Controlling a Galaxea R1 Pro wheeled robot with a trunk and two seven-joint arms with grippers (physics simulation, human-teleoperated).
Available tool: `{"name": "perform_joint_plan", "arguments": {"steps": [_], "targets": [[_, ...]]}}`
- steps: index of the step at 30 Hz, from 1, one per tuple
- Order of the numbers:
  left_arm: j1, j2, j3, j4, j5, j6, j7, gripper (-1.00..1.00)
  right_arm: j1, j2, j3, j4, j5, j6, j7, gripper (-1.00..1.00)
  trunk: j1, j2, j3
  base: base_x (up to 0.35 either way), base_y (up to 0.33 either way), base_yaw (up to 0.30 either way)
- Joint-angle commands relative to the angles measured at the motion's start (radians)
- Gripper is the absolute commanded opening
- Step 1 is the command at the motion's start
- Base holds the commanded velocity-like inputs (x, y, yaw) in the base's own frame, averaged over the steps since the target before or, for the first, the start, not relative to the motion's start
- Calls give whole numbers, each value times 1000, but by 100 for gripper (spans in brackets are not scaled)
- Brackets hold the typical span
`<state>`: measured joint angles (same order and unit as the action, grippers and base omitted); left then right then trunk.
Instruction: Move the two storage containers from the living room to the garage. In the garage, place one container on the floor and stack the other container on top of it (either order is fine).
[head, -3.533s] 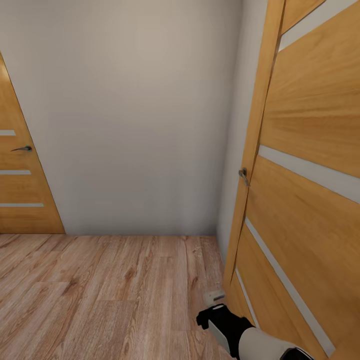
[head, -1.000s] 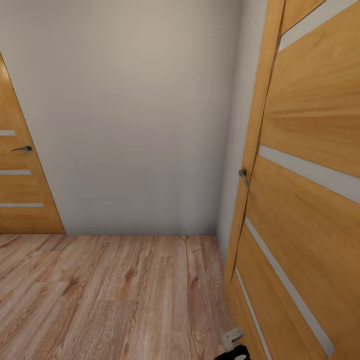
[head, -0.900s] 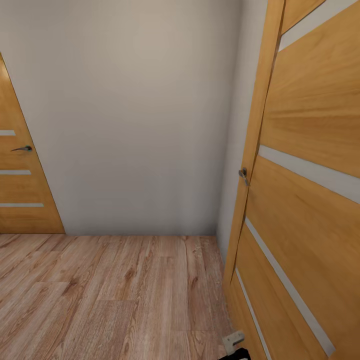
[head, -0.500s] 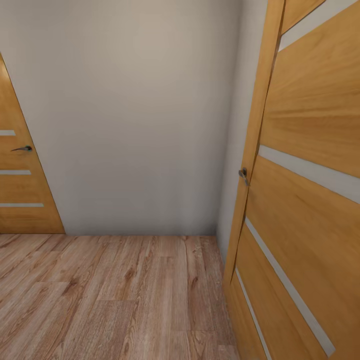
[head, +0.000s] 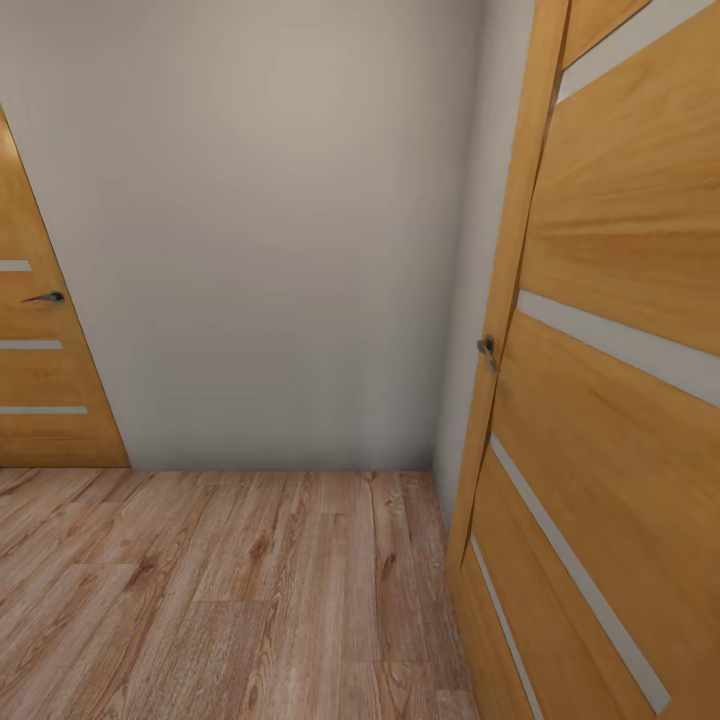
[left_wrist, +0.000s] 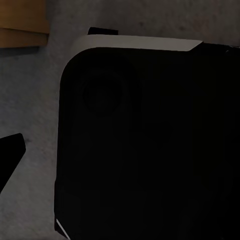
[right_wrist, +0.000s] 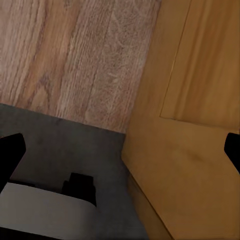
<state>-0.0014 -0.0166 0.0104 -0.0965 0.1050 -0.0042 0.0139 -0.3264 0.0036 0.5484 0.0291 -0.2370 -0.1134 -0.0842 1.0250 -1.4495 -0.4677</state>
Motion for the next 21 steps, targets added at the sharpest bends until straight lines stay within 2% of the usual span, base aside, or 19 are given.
{"name": "perform_joint_plan", "arguments": {"steps": [1,21], "targets": [[0,0,0,0,10,0,1,100,0,1,8,3,-9,-6,0,100,0,-1,-1,0,0,0],[0,0,0,-1,10,0,1,100,94,0,8,3,-11,-6,3,100,0,-1,-1,0,0,0]]}}
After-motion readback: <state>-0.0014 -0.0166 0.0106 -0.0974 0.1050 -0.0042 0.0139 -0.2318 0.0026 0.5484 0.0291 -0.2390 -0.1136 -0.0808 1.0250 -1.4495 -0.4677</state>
